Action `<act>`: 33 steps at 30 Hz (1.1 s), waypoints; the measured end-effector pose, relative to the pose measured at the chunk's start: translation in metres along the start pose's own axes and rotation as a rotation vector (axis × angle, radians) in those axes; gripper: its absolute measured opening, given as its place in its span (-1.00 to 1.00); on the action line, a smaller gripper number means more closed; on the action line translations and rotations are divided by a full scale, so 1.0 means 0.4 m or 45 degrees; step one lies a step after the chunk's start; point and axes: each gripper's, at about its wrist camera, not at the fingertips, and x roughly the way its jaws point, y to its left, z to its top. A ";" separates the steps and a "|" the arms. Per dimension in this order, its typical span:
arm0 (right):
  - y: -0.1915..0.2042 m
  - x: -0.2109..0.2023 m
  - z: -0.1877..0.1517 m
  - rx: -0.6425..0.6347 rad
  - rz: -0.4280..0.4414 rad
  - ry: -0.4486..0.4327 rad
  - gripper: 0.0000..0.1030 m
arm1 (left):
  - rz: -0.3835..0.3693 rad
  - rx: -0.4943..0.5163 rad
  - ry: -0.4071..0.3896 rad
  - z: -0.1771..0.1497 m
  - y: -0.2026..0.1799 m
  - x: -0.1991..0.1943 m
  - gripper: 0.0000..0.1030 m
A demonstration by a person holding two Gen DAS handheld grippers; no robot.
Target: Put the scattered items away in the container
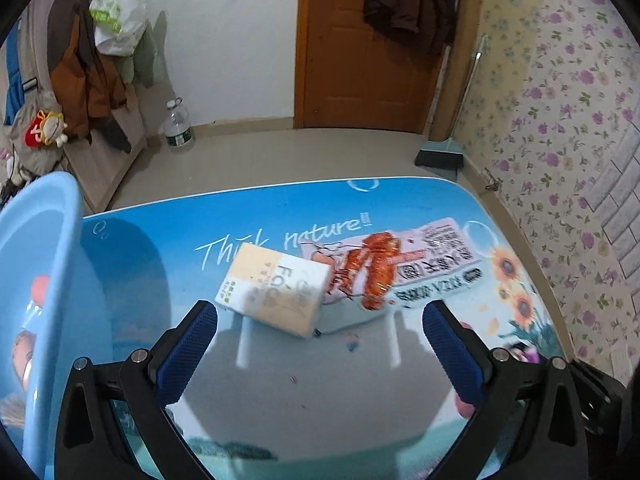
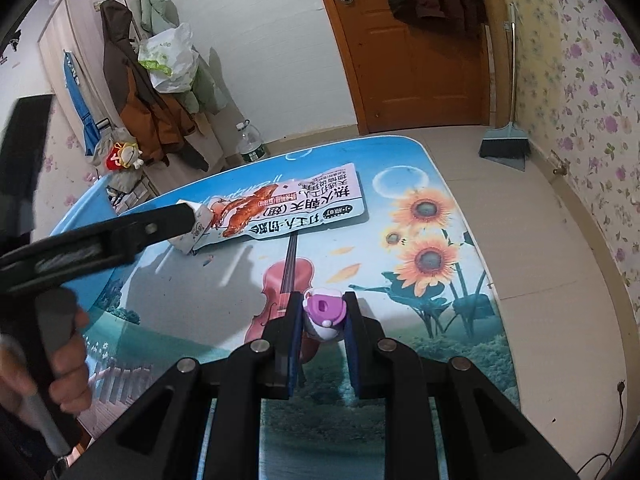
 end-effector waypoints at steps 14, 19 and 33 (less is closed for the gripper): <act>-0.001 -0.004 -0.009 0.001 0.026 -0.010 -0.61 | 0.002 -0.073 0.072 0.021 0.062 0.078 1.00; 0.001 -0.001 -0.009 0.007 0.026 -0.011 -0.61 | -0.001 -0.076 0.092 0.018 0.072 0.089 0.90; 0.009 0.012 -0.006 0.005 0.009 -0.009 -0.61 | 0.022 0.005 0.110 0.007 0.065 0.096 0.31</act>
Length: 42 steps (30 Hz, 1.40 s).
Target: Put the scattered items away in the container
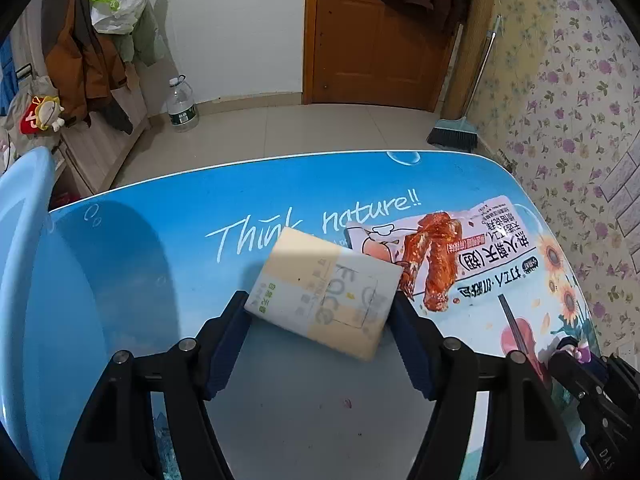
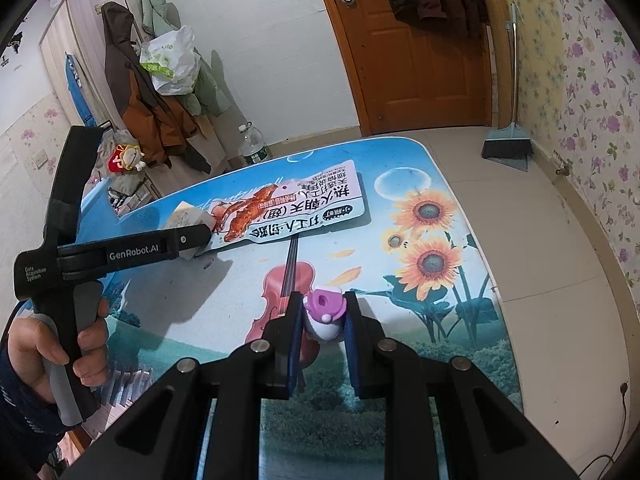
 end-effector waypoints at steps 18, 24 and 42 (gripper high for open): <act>0.063 -0.054 -0.018 -0.038 -0.056 -0.022 -0.61 | 0.096 0.130 -0.200 -0.072 -0.038 -0.190 0.31; 0.110 -0.097 -0.021 -0.060 -0.090 -0.061 -0.61 | 0.105 0.111 -0.256 -0.102 -0.034 -0.270 0.31; 0.305 -0.207 -0.083 -0.145 -0.122 -0.122 -0.61 | 0.107 0.020 -0.343 -0.232 0.044 -0.451 0.31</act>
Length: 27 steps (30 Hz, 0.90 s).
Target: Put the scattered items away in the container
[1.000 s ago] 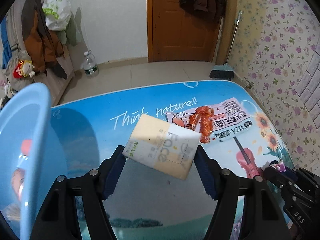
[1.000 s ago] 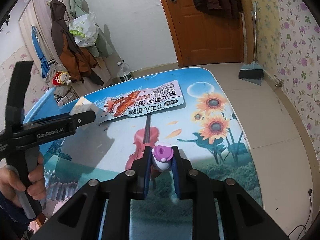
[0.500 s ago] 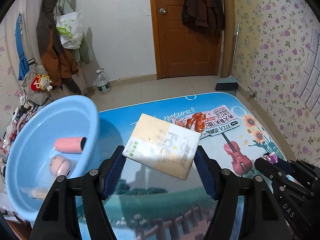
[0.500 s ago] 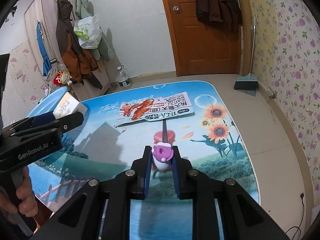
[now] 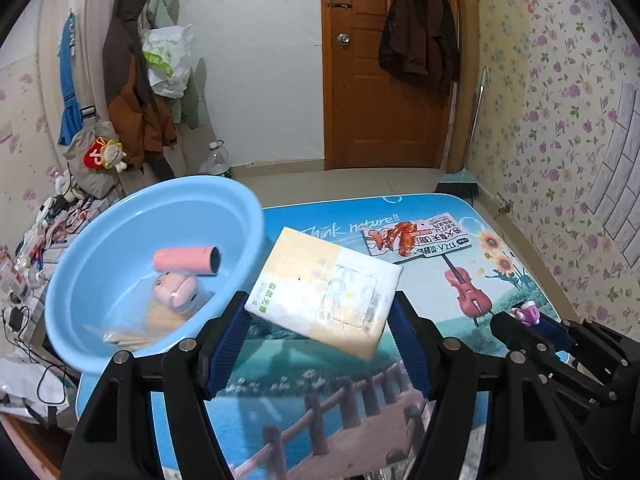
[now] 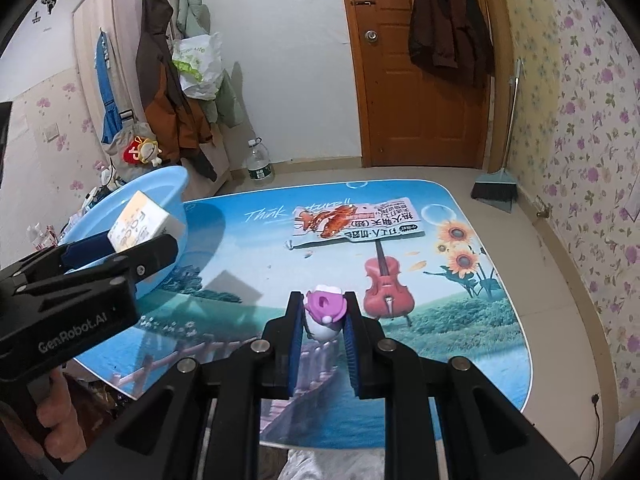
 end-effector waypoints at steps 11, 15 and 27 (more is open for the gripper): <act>0.067 -0.038 -0.007 -0.040 -0.015 -0.023 -0.62 | 0.006 -0.034 -0.032 -0.030 0.044 -0.063 0.31; 0.078 -0.043 -0.012 -0.043 -0.019 -0.023 -0.62 | 0.027 -0.022 -0.043 -0.039 0.050 -0.070 0.31; 0.097 -0.048 -0.015 -0.067 -0.014 -0.022 -0.62 | 0.029 -0.036 -0.046 -0.043 0.058 -0.077 0.31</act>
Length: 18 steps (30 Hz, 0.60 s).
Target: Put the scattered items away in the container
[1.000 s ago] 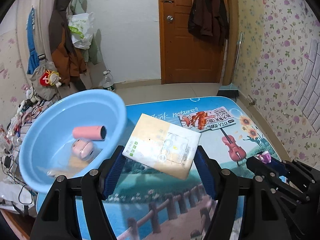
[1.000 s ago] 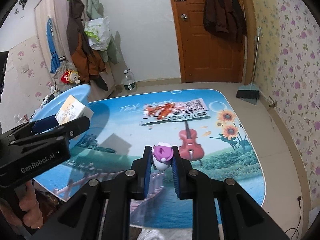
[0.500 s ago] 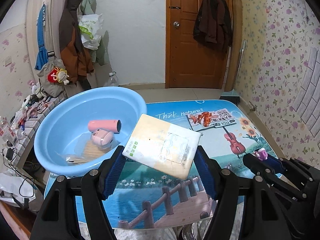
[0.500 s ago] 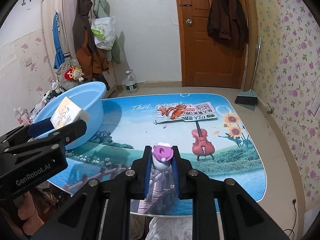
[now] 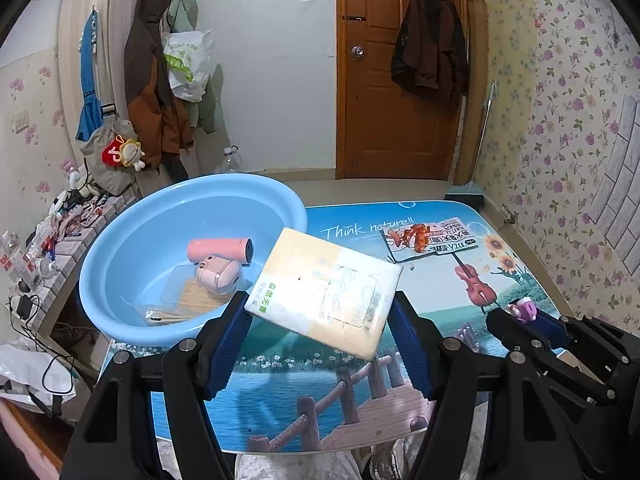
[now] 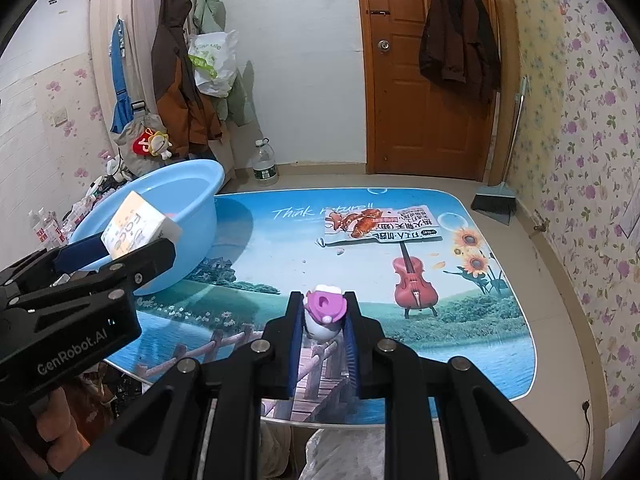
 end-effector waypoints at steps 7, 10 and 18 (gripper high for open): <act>0.002 0.002 0.000 -0.001 0.012 0.003 -0.62 | 0.000 0.001 0.000 0.000 0.000 -0.001 0.31; 0.003 0.002 -0.001 0.000 0.012 0.003 -0.62 | -0.001 0.001 0.000 0.000 -0.001 0.000 0.31; 0.005 0.002 -0.001 0.005 0.022 0.003 -0.62 | 0.000 0.004 0.009 -0.001 0.003 -0.001 0.31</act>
